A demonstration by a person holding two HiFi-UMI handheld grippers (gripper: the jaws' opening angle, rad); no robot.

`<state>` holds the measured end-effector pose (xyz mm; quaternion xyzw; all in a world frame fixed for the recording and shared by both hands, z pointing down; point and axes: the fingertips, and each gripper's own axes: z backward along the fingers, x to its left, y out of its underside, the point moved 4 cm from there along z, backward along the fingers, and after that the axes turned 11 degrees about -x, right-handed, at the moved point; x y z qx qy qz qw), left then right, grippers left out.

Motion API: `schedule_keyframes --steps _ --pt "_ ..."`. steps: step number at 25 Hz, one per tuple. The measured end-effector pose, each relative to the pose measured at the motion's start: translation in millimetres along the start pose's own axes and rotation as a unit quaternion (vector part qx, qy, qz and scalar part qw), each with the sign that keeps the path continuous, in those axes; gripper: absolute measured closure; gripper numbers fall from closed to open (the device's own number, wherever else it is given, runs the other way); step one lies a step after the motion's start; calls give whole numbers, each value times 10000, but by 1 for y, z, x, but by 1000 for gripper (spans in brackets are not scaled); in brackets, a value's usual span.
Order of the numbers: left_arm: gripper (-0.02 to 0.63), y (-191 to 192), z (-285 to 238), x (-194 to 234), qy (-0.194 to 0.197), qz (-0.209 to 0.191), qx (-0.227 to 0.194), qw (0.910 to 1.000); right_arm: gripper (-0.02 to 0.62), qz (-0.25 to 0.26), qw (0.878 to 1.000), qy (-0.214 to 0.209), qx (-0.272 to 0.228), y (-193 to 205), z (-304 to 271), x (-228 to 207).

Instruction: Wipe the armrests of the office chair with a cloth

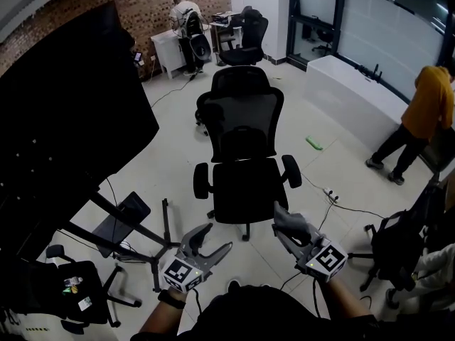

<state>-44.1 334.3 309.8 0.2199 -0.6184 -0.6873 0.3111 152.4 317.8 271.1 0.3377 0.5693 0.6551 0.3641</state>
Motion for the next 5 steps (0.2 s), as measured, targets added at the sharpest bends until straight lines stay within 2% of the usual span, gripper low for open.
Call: schedule_keyframes --steps 5 --pt "256 -7 11 3 -96 -3 4 10000 578 -67 9999 -71 -55 -2 -3 12"
